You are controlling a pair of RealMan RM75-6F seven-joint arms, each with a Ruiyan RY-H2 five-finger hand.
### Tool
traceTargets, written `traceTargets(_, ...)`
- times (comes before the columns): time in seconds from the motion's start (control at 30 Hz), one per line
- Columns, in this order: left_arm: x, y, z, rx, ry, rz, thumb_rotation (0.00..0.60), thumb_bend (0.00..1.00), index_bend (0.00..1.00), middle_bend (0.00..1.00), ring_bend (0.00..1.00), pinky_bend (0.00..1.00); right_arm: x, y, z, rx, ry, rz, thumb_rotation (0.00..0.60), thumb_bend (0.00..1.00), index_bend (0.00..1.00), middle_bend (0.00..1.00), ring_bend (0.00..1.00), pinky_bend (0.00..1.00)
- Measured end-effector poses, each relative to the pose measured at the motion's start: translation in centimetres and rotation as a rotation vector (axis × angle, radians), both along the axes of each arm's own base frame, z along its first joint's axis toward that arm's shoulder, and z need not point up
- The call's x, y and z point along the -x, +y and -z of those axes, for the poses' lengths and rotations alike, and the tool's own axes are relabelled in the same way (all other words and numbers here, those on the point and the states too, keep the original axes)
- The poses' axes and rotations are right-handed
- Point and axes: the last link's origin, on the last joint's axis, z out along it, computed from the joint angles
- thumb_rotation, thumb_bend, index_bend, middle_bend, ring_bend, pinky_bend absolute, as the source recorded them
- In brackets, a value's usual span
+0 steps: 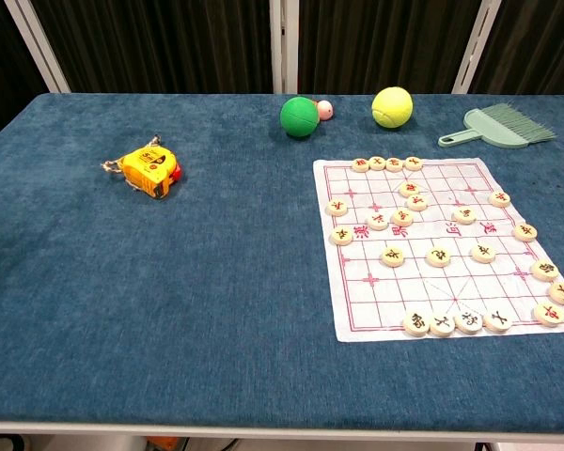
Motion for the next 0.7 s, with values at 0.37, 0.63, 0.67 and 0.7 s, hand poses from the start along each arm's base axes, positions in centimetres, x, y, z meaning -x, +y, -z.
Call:
traceTargets(0.37,-0.2,-0.6,0.1,0.007,-0.004,0.011,0.600,0.12,0.06,0.06,0.00,0.00,-0.2,0.3,0.4,-0.007,-0.003,-0.011,0.600,0.21,0.00,0.00,0.00,0.00)
traceTargets(0.63,0.0,-0.8,0.0,0.010,-0.008,0.007,0.600,0.12,0.06,0.06,0.00,0.00,-1.6,-0.6,2.3,-0.055,0.012,-0.060,0.600,0.21,0.00,0.00,0.00,0.00)
traceTargets(0.67,0.1,-0.8,0.1,0.010,-0.009,0.006,0.600,0.12,0.06,0.06,0.00,0.00,-1.9,-0.9,2.6,-0.061,0.016,-0.071,0.600,0.21,0.00,0.00,0.00,0.00)
traceTargets(0.7,0.1,-0.8,0.1,0.009,-0.009,0.006,0.600,0.12,0.06,0.06,0.00,0.00,-2.3,-1.2,3.0,-0.069,0.019,-0.083,0.600,0.21,0.00,0.00,0.00,0.00)
